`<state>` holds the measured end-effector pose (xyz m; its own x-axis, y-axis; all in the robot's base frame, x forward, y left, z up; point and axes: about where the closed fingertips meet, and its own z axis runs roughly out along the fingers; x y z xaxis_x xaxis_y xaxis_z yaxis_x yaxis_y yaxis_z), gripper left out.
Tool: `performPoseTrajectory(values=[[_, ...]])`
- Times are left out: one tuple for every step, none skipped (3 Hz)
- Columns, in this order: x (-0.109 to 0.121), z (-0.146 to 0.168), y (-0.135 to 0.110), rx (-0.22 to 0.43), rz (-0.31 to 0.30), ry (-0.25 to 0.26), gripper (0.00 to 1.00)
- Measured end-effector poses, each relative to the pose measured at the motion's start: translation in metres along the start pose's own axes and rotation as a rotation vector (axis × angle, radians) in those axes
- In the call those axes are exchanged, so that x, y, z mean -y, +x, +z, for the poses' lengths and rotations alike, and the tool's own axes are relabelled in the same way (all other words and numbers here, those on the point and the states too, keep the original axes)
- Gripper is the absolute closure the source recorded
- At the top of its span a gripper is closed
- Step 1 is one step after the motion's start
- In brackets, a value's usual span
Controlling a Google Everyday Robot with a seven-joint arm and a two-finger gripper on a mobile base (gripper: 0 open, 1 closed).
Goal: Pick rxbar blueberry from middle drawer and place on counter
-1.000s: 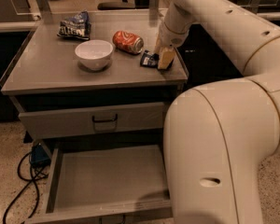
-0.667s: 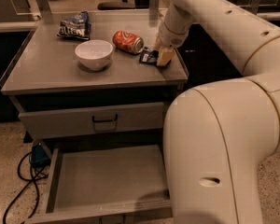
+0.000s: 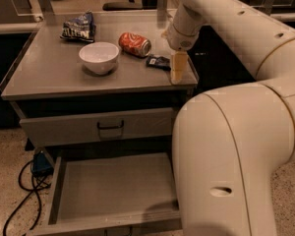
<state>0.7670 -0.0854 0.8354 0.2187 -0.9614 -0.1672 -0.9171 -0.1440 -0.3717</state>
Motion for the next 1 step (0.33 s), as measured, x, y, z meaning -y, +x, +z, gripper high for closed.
performPoseTrajectory(values=[[0.0000, 0.0000, 0.0000, 0.000, 0.000, 0.000, 0.00]])
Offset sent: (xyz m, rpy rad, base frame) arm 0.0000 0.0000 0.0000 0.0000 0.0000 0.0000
